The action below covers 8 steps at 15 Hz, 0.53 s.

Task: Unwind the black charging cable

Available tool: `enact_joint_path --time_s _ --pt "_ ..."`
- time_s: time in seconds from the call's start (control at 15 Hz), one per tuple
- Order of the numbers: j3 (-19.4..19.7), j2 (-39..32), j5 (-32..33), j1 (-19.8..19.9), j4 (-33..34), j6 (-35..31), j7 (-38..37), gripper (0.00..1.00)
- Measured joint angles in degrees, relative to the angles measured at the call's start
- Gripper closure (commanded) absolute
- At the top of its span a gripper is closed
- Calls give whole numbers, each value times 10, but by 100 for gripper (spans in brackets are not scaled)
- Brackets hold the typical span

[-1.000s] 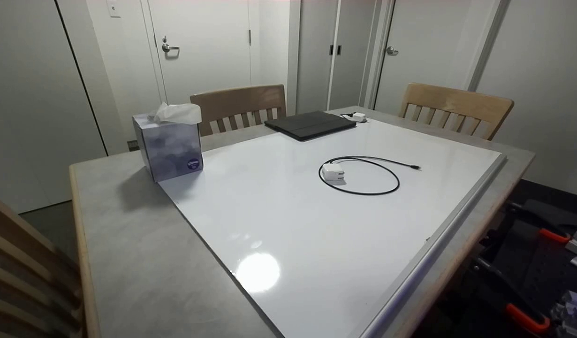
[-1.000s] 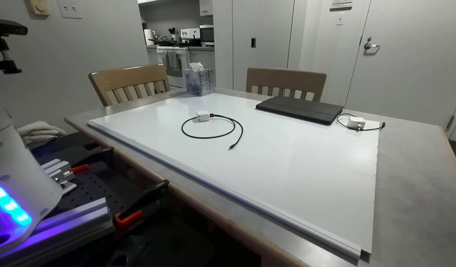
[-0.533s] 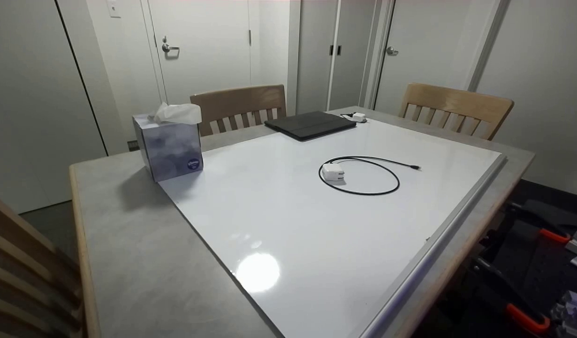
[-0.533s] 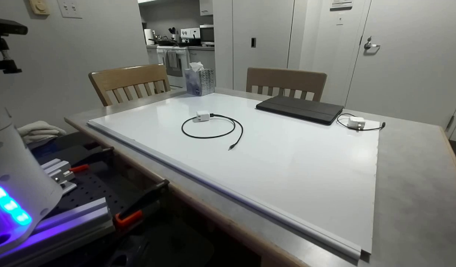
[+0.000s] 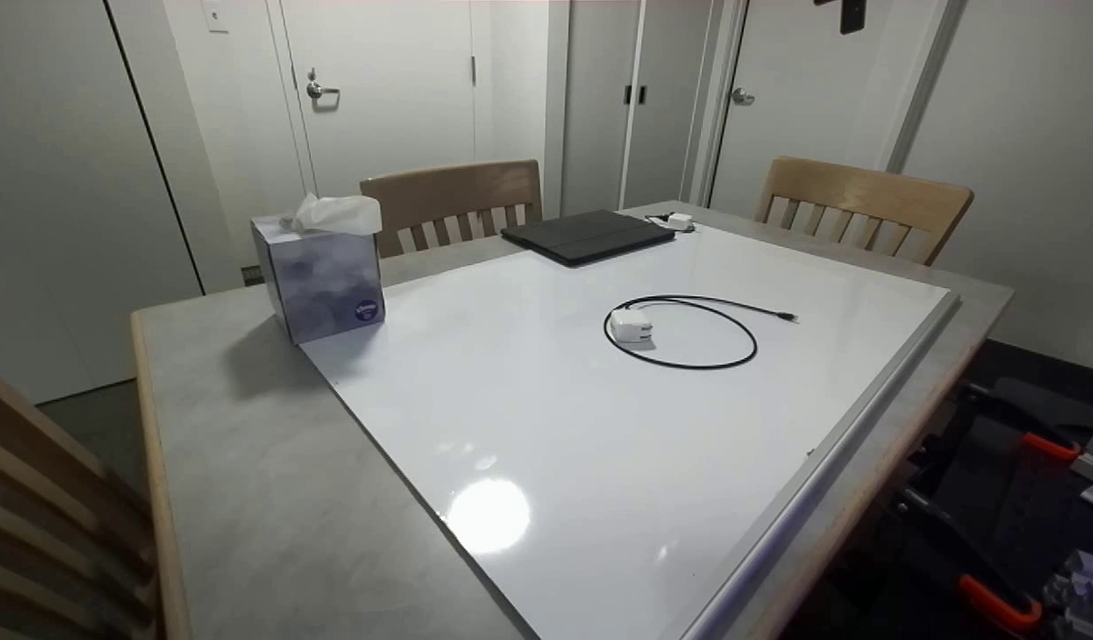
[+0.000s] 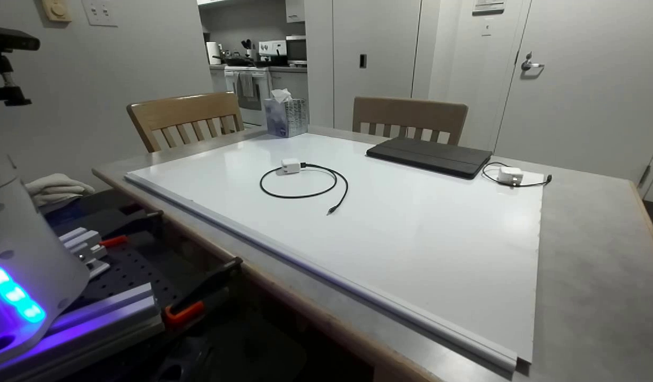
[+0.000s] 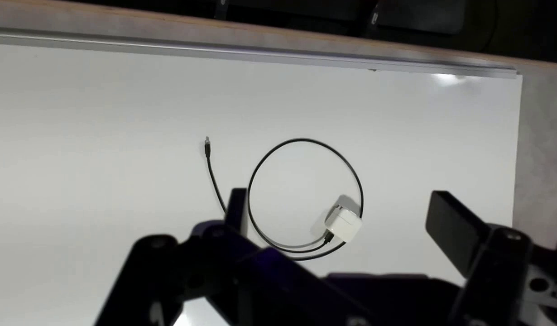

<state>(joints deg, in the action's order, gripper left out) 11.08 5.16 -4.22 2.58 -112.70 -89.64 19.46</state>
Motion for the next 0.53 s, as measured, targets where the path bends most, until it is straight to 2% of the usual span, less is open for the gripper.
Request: enact_joint_path --time_s 0.53 --pt "0 -101 7 20 45 -46 85 0"
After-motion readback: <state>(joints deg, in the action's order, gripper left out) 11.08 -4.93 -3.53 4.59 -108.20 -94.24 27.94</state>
